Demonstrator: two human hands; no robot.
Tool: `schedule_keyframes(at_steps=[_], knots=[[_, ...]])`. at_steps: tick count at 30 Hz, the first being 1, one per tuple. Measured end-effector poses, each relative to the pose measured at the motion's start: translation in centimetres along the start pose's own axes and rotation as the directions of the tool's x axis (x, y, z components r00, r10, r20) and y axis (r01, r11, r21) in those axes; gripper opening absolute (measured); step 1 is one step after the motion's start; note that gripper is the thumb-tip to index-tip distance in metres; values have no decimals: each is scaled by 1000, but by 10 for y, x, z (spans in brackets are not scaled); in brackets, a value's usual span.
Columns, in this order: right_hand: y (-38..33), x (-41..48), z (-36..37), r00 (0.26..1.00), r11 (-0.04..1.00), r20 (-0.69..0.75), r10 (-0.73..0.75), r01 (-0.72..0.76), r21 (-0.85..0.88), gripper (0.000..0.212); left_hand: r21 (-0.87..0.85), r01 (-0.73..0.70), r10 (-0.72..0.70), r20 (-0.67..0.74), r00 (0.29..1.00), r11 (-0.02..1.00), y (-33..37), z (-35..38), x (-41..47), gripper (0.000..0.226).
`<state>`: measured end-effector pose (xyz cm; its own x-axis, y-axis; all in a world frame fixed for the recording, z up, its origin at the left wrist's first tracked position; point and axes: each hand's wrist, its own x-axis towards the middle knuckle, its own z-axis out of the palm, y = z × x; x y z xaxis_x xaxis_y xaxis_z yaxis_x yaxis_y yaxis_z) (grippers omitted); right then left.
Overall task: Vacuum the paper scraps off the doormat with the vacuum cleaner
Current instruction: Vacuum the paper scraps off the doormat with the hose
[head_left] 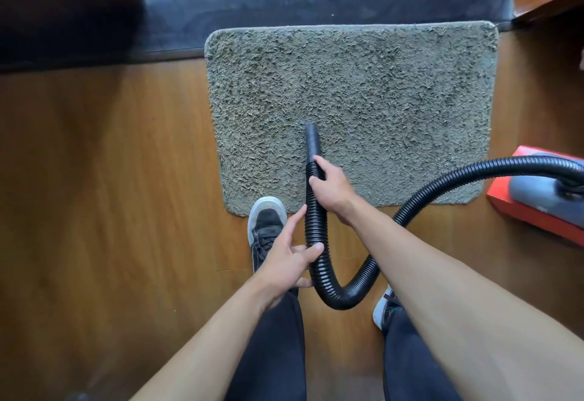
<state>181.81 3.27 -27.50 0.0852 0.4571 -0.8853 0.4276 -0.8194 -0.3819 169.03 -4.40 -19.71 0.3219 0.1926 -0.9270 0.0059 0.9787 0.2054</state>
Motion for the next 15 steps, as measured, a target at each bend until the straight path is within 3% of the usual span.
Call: schedule_keyframes(at_steps=[3, 7, 15], knots=[[-10, 0, 11, 1000, 1000, 15, -7, 7, 6, 50, 7, -13, 14, -38, 999, 1000, 0, -12, -3, 68], [-28, 5, 29, 999, 1000, 44, -9, 10, -22, 60, -53, -37, 32, -83, 996, 998, 3, -29, -3, 69], [-22, 9, 29, 998, 997, 52, -30, 33, -67, 61, -86, -38, 32, -73, 997, 996, -1, -24, -4, 70]])
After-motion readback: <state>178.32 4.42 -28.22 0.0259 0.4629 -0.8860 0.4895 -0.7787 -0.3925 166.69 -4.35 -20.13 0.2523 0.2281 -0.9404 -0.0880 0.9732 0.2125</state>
